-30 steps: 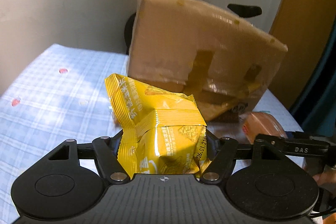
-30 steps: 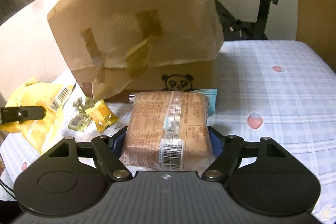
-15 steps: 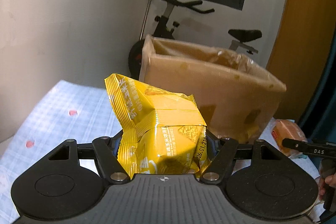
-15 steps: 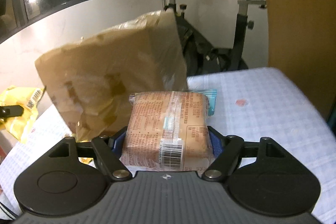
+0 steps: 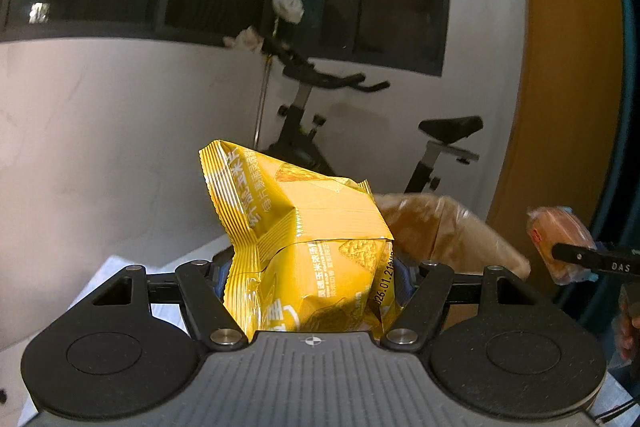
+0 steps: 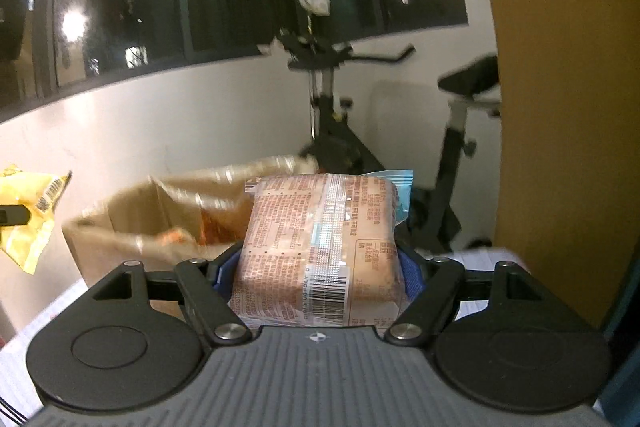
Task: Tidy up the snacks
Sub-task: 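Lift the yellow bag and bread packet up toward the box, then open both grippers over the box to drop the yellow bag and bread packet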
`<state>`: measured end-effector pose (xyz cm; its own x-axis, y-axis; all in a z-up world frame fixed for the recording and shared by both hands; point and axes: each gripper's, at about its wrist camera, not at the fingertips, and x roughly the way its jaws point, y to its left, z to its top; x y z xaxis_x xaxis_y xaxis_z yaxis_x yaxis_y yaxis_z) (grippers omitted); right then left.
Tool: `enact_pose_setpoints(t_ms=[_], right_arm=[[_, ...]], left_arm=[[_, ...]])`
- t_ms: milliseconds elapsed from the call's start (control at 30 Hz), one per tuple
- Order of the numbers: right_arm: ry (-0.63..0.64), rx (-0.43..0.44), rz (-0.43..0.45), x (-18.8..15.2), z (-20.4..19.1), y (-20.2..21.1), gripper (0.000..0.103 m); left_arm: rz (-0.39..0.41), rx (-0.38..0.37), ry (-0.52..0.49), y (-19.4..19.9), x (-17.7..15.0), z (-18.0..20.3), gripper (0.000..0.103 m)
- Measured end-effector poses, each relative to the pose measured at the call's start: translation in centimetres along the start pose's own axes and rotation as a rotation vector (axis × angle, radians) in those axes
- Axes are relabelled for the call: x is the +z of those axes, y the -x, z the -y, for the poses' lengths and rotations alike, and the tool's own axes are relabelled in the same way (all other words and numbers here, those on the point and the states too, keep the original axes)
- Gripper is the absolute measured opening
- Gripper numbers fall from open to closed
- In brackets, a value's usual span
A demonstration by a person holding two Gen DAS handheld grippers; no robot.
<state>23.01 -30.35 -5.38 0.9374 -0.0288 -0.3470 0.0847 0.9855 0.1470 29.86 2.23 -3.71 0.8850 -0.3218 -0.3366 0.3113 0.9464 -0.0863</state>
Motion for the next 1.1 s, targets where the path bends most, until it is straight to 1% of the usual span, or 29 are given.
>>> enact_pose_setpoints(t_ms=[167,300,433,533,600,633,700,833,933,1100], right_arm=[[0.050,0.063,0.028,3.0,-1.7,-2.0,0.077],[0.101,0.117,0.024,4.4,-4.4,-5.1,0.077],[0.092,0.152,-0.025,4.5,-6.2,-8.6,0.077],[0.064,0.152,-0.081,4.0,-6.6,-11.1,0.077],[0.048,0.138,-0.110,3.5,-6.7,-12.2,0.077],[0.045,0.129,-0.115,3.4,-6.6,-12.6,0.077],[0.047,0.117,-0.121,3.2,-6.6,-13.0,0.078],[0.097,0.104,-0.156,3.0,-7.3,-13.3,0.079],[0.123,0.106,-0.147,2.8,-7.7,-13.0,0.090],[0.117,0.110,-0.133,2.8,-7.9,-12.2,0.090]], left_arm=[[-0.010,-0.011,-0.037,-3.7,2.0,1.5,0.073],[-0.025,-0.004,-0.077,-7.4,3.2,2.9,0.073],[-0.080,0.007,-0.104,-10.9,3.3,3.5,0.073],[-0.126,0.019,-0.113,-12.8,2.8,3.6,0.074],[-0.154,0.007,-0.108,-13.6,2.5,3.2,0.075],[-0.166,-0.016,-0.096,-14.1,2.3,3.1,0.078],[-0.185,-0.021,-0.083,-14.5,1.9,2.6,0.088],[-0.196,0.023,-0.071,-14.3,1.6,2.1,0.088],[-0.187,0.033,-0.069,-13.5,1.8,1.6,0.088],[-0.151,0.045,-0.071,-11.8,2.7,1.1,0.088]])
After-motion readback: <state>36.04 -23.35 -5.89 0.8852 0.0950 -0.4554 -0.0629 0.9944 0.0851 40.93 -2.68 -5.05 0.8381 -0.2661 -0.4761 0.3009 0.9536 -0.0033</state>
